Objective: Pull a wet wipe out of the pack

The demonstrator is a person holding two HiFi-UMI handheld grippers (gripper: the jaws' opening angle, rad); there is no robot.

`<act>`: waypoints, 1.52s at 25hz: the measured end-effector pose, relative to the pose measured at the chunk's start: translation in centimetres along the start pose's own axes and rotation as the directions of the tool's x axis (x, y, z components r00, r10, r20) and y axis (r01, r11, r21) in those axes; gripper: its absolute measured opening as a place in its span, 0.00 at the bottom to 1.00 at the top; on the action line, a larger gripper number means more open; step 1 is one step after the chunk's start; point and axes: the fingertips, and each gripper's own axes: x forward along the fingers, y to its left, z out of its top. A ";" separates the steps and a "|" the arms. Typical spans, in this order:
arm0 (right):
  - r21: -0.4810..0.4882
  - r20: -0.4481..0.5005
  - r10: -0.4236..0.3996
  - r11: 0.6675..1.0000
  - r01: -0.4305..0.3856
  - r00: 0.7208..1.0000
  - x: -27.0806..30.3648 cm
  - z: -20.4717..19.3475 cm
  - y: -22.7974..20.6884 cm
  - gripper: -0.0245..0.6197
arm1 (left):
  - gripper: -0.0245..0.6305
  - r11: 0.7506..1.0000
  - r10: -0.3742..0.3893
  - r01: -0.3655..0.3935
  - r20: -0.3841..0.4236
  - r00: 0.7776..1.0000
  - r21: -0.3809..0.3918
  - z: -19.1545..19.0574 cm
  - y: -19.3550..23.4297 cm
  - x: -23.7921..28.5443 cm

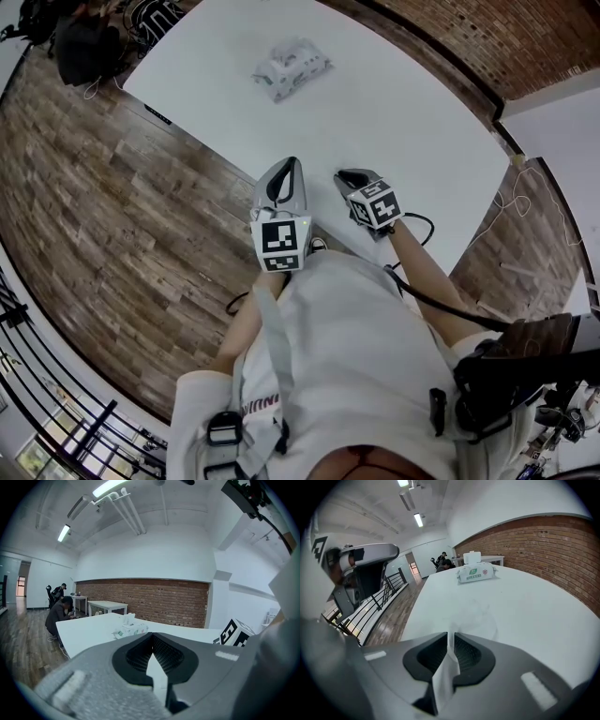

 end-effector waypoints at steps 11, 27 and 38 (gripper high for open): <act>-0.041 0.067 0.066 0.997 -0.063 0.996 -2.5 3.2 1.5 0.17 | 0.04 1.000 -0.002 0.002 0.004 1.000 -0.001 0.2 0.0 0.0; 0.063 0.586 -0.122 0.992 0.105 0.801 -12.2 15.8 1.9 0.05 | 0.04 1.000 0.018 -0.018 0.037 0.999 -0.006 1.6 0.9 -0.3; 0.034 0.600 -0.147 0.987 0.158 0.787 -12.5 15.9 2.1 0.04 | 0.04 1.000 0.004 -0.005 0.055 0.998 0.014 2.4 0.3 -0.3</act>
